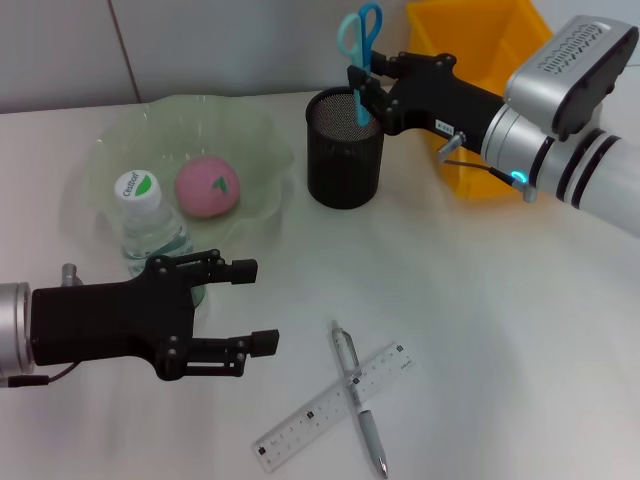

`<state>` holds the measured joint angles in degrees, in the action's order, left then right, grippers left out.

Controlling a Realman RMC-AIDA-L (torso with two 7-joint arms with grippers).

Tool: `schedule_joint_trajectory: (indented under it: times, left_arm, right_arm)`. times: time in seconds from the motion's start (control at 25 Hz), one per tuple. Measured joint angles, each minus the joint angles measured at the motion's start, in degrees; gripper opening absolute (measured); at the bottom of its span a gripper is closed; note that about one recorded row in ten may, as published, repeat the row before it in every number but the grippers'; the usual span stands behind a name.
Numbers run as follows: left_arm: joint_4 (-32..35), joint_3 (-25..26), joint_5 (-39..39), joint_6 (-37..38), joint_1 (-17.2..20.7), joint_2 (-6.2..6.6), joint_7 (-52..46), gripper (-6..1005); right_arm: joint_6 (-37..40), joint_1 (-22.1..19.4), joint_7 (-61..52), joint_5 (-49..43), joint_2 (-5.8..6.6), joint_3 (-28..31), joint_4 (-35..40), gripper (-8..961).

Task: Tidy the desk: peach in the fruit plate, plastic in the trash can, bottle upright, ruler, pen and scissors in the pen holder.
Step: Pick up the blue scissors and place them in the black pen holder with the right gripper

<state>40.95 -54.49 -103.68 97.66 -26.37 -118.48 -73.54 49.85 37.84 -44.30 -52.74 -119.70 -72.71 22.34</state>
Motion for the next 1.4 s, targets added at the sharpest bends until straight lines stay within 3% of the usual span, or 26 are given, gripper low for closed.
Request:
schedule_joint_trajectory:
  times: [1.4]
  left_arm:
    - [-0.88, 0.18, 0.68, -0.11, -0.27, 0.09, 0.22, 814]
  right_arm:
    - [-0.96, 0.32, 0.1, 0.94, -0.09, 0.29, -1.6, 235]
